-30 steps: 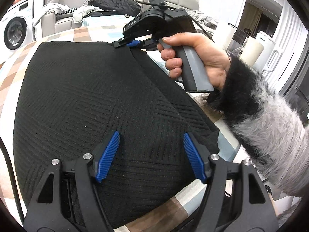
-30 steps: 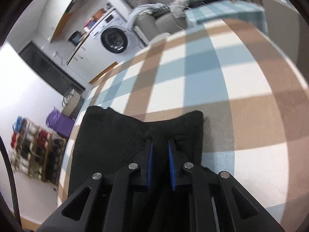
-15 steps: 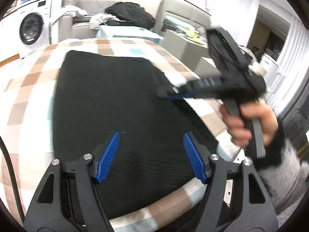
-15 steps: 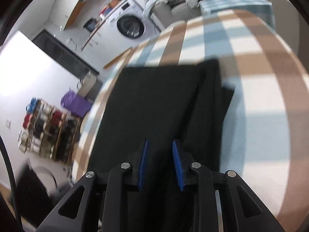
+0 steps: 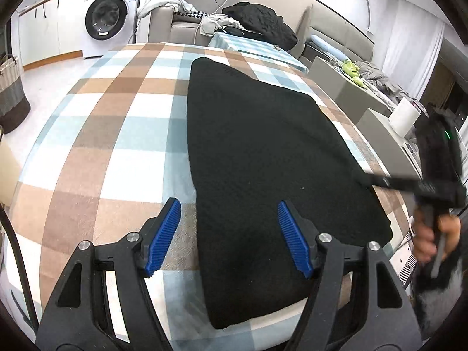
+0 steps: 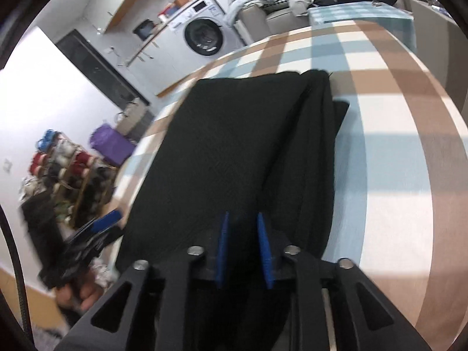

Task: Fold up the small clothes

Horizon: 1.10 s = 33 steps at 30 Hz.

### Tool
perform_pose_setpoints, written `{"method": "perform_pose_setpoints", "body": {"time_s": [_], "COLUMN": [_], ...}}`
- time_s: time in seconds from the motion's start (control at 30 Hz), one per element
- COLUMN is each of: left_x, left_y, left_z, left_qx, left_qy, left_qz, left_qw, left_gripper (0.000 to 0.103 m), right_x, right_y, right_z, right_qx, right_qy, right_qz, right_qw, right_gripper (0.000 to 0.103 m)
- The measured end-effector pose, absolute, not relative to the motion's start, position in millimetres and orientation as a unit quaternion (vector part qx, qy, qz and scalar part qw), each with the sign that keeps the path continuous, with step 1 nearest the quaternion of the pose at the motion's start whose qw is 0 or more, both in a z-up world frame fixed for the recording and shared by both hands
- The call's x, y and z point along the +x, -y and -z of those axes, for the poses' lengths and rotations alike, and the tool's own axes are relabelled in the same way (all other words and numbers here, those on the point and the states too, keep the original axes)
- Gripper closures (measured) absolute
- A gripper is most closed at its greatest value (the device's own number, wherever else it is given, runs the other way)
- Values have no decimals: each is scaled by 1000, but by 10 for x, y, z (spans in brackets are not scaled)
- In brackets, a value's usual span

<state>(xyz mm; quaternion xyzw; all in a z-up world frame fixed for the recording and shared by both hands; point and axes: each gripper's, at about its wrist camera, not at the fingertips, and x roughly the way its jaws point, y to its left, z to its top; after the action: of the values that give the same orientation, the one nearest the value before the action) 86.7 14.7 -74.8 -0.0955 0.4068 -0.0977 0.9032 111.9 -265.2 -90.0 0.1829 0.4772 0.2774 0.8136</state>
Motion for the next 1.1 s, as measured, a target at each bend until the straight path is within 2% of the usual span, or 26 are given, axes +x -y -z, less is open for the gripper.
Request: {"method": "perform_pose_setpoints", "body": {"time_s": [0.1,0.17,0.2,0.3,0.4,0.47,0.57,0.63,0.7,0.9,0.93,0.97,1.0,1.03,1.07,1.1], "left_x": [851,863,863,872,846,820,791,790,794,820,822,824,826,834,839,843], "left_y": [-159,-58,-44,62,43,10,-55,-99,-131,-107,-105,-104,-103,-103,-101,-88], "left_z": [817,850,869,892,908,930,958,981,1009,1033,1035,1036,1044,1054,1064,1066], "left_qx": [-98,-93,-87,-74,-80,-80,-93,-103,-113,-121,-122,-124,-128,-134,-137,-133], "left_qy": [-412,-417,-420,-423,-425,-427,-431,-433,-436,-436,-436,-434,-435,-435,-435,-433], "left_qz": [101,103,103,102,101,93,88,87,85,96,97,98,101,107,113,113], "left_qw": [900,898,897,897,896,896,893,891,889,886,887,887,886,884,883,884], "left_gripper": [37,37,37,37,37,37,37,37,37,37,40,47,52,68,77,78], "right_x": [815,677,624,499,602,634,610,572,526,674,680,685,691,690,675,665], "right_y": [2574,2491,2472,2527,2560,2602,2666,2734,2766,2772,2731,2719,2688,2664,2626,2589], "right_z": [995,951,902,737,1009,1093,1004,920,873,1029,1040,1051,1070,1078,1080,1080], "right_qx": [190,154,142,138,144,164,169,157,146,146,143,140,134,128,123,110], "right_qy": [-483,-464,-453,-409,-456,-459,-454,-434,-429,-450,-450,-450,-451,-451,-450,-449], "right_qz": [-305,-304,-308,-308,-274,-274,-271,-243,-219,-194,-193,-191,-189,-190,-191,-191], "right_qw": [799,817,824,848,834,829,832,853,864,859,860,861,862,862,864,866], "right_gripper": [74,85,98,98,97,94,80,58,54,53,54,55,62,70,71,75]}}
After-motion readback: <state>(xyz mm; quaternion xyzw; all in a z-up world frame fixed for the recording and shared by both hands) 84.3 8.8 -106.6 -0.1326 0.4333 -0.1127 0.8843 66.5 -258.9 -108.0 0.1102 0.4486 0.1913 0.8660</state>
